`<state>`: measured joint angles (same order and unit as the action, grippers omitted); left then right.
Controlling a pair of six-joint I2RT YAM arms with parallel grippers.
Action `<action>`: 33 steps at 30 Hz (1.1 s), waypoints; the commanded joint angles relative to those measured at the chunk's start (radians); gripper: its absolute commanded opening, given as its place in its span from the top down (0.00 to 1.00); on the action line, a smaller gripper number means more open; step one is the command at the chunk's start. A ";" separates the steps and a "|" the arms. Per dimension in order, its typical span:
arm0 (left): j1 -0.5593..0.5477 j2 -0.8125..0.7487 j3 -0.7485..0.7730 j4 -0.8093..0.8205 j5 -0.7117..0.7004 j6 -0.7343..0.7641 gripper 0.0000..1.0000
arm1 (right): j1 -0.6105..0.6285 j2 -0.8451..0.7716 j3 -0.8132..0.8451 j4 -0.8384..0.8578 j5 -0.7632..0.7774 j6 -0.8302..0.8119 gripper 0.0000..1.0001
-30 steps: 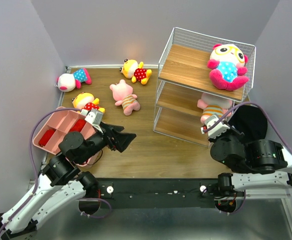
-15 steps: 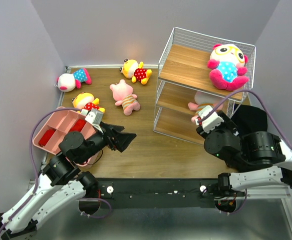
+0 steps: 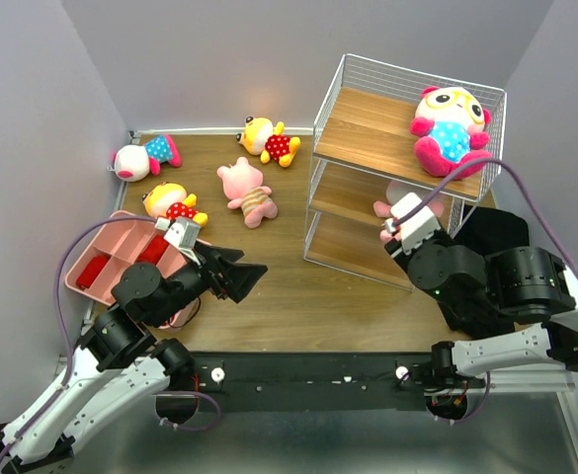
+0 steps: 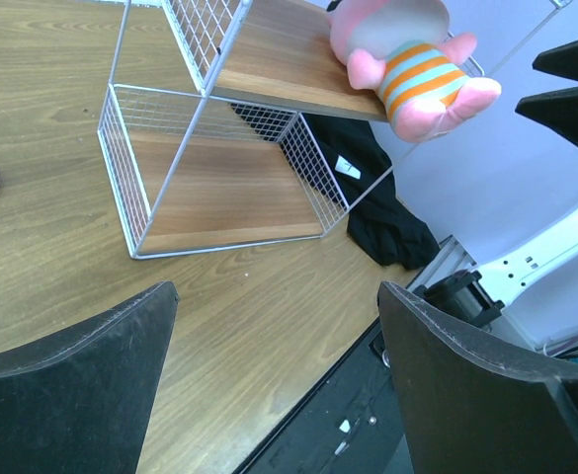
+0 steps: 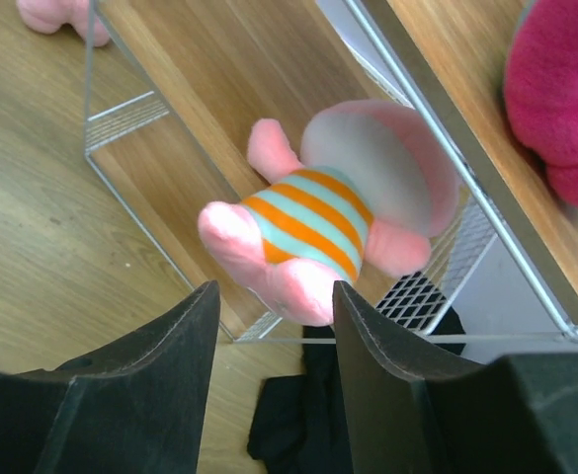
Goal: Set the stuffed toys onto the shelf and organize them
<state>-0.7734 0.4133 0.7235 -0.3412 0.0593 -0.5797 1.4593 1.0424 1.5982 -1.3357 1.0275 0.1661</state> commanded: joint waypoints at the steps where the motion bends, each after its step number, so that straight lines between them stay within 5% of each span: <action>1: 0.003 -0.018 0.013 -0.018 -0.015 0.018 0.07 | -0.002 0.033 0.028 -0.070 -0.200 -0.111 0.61; 5: 0.005 -0.024 0.020 -0.030 -0.024 0.023 0.07 | -0.014 0.028 0.020 -0.023 -0.472 -0.157 0.68; 10: 0.005 -0.028 0.021 -0.025 -0.030 0.021 0.07 | -0.105 0.057 -0.073 -0.051 -0.573 -0.194 0.72; 18: 0.005 -0.030 -0.001 -0.006 -0.027 0.009 0.07 | -0.279 0.059 -0.119 -0.017 -0.463 -0.169 0.74; 23: 0.005 -0.025 -0.021 0.008 -0.026 0.006 0.07 | -0.284 0.065 -0.172 0.090 -0.488 -0.171 0.74; 33: 0.005 -0.050 -0.025 -0.025 -0.052 0.018 0.07 | -0.359 0.081 -0.196 0.205 -0.233 -0.181 0.74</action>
<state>-0.7734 0.3878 0.7197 -0.3553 0.0399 -0.5724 1.1370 1.1603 1.4143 -1.2461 0.6479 0.0025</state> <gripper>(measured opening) 0.930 0.260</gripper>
